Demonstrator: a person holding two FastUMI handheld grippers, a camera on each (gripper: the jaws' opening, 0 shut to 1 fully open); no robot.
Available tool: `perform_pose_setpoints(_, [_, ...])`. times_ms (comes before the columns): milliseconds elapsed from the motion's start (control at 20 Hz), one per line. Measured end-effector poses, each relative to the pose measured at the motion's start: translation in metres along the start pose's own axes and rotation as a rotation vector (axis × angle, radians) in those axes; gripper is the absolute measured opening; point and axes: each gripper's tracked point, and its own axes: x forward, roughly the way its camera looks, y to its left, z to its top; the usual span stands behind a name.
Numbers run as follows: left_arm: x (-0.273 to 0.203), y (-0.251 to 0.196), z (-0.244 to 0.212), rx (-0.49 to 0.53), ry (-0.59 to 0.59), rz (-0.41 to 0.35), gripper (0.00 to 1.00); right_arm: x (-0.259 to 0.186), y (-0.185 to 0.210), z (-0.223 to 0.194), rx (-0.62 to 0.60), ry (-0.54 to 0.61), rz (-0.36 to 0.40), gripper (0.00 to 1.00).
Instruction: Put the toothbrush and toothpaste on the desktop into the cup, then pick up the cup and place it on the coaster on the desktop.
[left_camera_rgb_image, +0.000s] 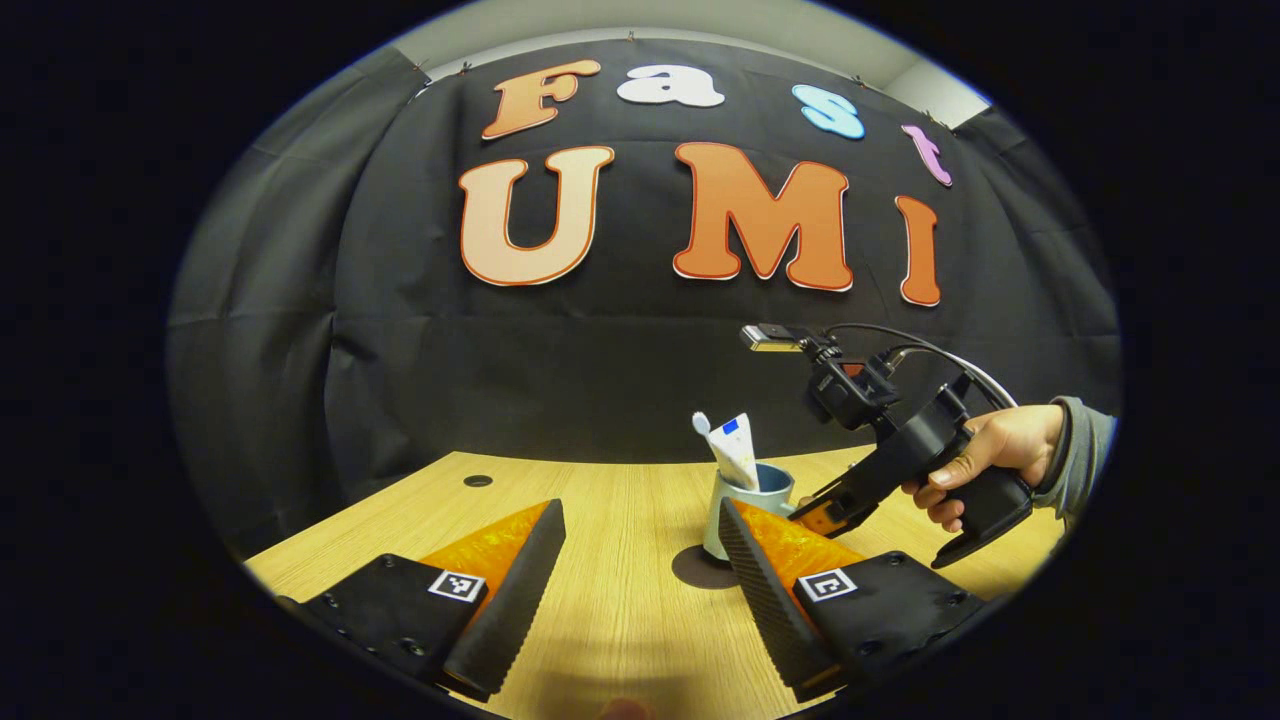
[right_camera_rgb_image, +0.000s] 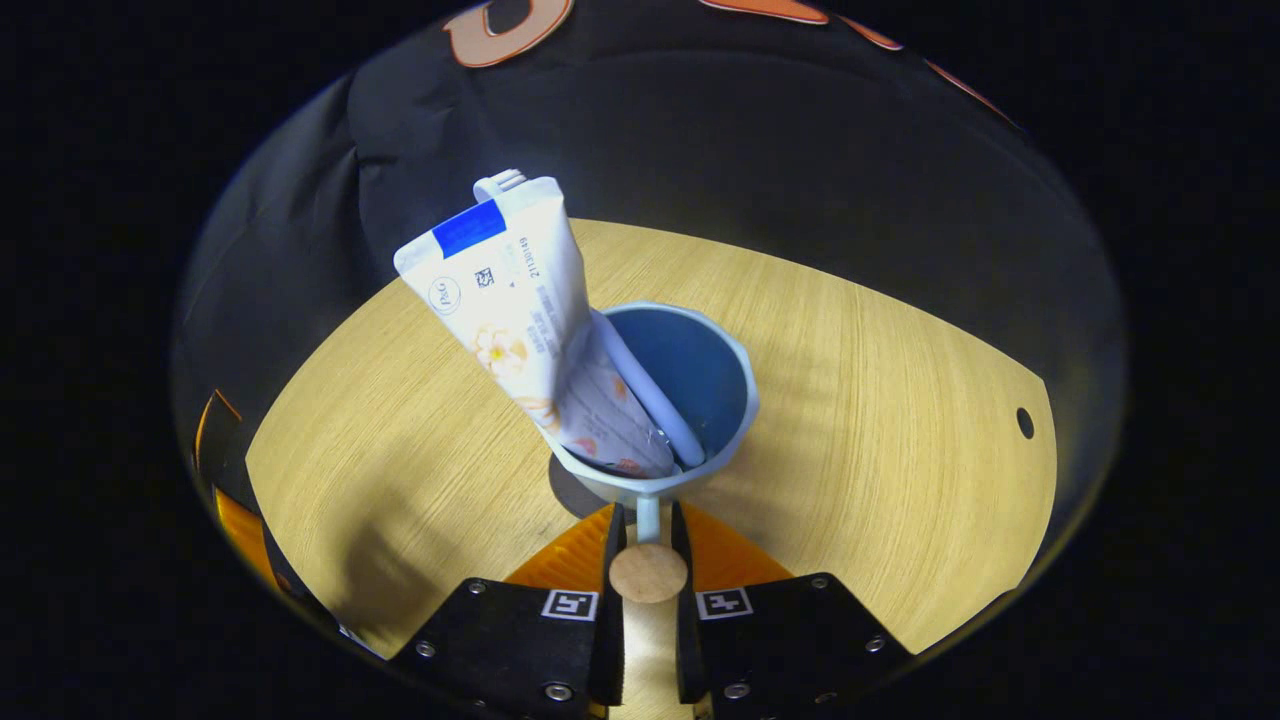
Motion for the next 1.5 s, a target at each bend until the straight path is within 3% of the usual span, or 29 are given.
perform_pose_setpoints(550, [0.001,0.01,-0.01,-0.013,0.019,0.016,0.98,-0.002,-0.004,0.0,-0.034,0.046,0.017,0.22])
perform_pose_setpoints(750, [0.002,0.005,-0.01,-0.015,0.024,0.009,0.98,-0.015,-0.001,0.005,0.017,0.005,0.058,0.29])
perform_pose_setpoints(900, [0.004,-0.005,-0.007,-0.019,0.017,-0.019,0.98,-0.035,-0.009,0.018,0.012,-0.084,0.058,0.38])
perform_pose_setpoints(950, [0.005,-0.007,-0.006,-0.015,0.012,-0.025,0.98,-0.041,-0.009,0.018,0.014,-0.112,0.061,0.48])
perform_pose_setpoints(1050, [0.008,-0.013,-0.003,0.0,0.007,-0.035,0.98,-0.056,-0.017,0.019,0.019,-0.163,0.05,0.58])
perform_pose_setpoints(1100, [0.009,-0.017,0.0,0.006,0.005,-0.042,0.98,-0.064,-0.02,0.022,0.027,-0.19,0.056,0.67])
perform_pose_setpoints(1150, [0.011,-0.021,0.001,0.008,0.001,-0.05,0.98,-0.069,-0.022,0.02,0.034,-0.213,0.057,0.64])
perform_pose_setpoints(1500, [0.018,-0.051,0.015,-0.007,-0.021,-0.102,0.98,-0.12,-0.067,0.013,0.117,-0.356,-0.002,0.8])
